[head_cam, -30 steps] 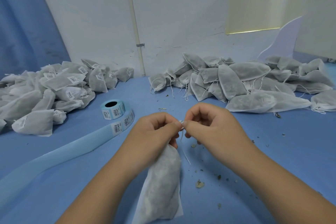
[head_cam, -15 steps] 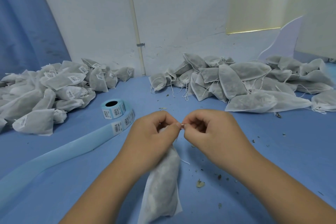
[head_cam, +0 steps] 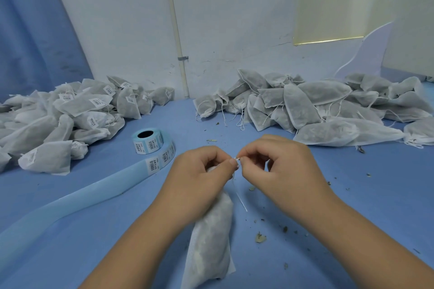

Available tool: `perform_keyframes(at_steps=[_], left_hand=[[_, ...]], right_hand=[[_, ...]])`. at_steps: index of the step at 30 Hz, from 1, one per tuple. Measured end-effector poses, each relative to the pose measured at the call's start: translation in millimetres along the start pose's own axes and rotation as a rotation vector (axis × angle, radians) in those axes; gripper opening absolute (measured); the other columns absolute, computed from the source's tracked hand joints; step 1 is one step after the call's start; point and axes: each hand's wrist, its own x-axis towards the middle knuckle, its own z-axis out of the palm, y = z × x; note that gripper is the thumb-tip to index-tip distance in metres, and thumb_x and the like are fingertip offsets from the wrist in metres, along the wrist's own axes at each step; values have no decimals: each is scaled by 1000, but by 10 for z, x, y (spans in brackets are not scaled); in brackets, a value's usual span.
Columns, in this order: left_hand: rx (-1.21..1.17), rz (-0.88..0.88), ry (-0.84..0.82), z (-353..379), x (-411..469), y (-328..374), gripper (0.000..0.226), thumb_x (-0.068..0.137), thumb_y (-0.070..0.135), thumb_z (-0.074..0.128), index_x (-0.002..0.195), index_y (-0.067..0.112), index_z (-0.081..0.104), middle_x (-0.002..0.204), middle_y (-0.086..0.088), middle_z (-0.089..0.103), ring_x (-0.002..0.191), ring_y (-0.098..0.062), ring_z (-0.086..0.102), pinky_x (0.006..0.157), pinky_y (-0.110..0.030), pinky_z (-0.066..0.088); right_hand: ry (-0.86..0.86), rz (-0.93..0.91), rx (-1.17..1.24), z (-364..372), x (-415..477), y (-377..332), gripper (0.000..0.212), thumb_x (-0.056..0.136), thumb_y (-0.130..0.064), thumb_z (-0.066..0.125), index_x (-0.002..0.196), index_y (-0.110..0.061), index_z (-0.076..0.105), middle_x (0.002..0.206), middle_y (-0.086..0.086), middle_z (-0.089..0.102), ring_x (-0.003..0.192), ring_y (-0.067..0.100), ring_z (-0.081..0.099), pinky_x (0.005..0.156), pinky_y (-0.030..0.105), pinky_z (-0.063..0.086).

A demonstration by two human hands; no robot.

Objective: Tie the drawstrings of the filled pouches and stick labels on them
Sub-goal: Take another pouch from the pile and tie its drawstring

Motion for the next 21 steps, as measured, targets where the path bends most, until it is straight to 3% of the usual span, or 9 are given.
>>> perform_keyframes(at_steps=[5,9,14,18,21], left_hand=[[-5,-22,-60,-9,-9,2,18,86,26,64,69,25,71,64,15,66,57,2,54,58,-13,40],[-2,-13,-76,-17,-11,-8,19,86,26,64,68,26,70,64,15,66,57,3,53,57,-11,40],[57,5,-63,-17,6,-34,16,87,25,66,72,30,70,64,14,65,57,0,52,57,-14,40],[84,4,-40,-27,11,-28,11,84,32,66,74,35,69,71,4,68,62,-6,54,64,-26,45],[87,3,-39,-26,9,-18,9,83,35,67,74,35,69,74,-3,68,63,-9,54,65,-31,46]], right_hand=[[81,-137,-70,20,-6,-6,12,74,-16,66,72,-22,77,63,-10,61,61,12,56,57,17,41],[46,-152,-119,11,-9,2,14,76,-18,65,70,-23,76,63,-9,61,59,12,55,56,24,44],[-124,29,-20,10,17,44,13,79,-14,66,71,-22,73,69,-7,62,70,9,56,61,15,40],[-176,162,152,-1,27,58,14,79,-13,65,68,-21,68,67,-3,63,55,8,54,54,17,43],[-221,245,242,-6,35,65,16,81,-15,64,66,-21,66,53,-12,53,46,1,42,46,12,36]])
